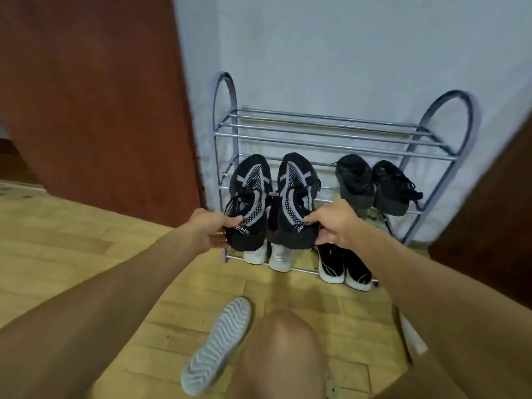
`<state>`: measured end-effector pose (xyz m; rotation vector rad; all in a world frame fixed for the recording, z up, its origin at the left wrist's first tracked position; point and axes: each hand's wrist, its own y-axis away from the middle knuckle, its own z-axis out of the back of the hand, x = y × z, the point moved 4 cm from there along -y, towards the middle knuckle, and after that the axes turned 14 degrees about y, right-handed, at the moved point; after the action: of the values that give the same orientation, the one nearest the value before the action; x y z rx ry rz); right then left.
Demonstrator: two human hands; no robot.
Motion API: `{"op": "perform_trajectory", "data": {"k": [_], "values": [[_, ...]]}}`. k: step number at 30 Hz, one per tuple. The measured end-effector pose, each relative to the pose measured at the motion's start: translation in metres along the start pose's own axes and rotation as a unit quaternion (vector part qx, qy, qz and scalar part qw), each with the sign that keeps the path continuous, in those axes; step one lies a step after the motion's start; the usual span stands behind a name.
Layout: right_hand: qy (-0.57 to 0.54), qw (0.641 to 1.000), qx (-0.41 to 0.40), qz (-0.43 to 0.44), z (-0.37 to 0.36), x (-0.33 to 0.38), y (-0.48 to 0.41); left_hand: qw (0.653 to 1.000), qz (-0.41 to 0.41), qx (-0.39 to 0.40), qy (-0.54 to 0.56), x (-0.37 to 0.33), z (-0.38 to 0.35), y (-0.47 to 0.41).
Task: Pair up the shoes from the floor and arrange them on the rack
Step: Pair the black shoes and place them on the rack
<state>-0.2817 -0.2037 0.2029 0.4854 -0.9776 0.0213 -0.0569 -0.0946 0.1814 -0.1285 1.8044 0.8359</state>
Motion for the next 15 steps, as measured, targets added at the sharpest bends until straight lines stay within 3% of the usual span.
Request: {"op": "perform_trajectory", "data": {"k": [6,15], "values": [[-0.032,0.999,-0.020,0.001,0.014,0.011,-0.077,1.000,-0.011,0.006,-0.007,-0.037,-0.055,-0.070],[-0.044,0.999,-0.013,0.000,0.009,0.031,-0.163,0.998,-0.038,-0.007,-0.055,-0.075,-0.073,-0.155]]}}
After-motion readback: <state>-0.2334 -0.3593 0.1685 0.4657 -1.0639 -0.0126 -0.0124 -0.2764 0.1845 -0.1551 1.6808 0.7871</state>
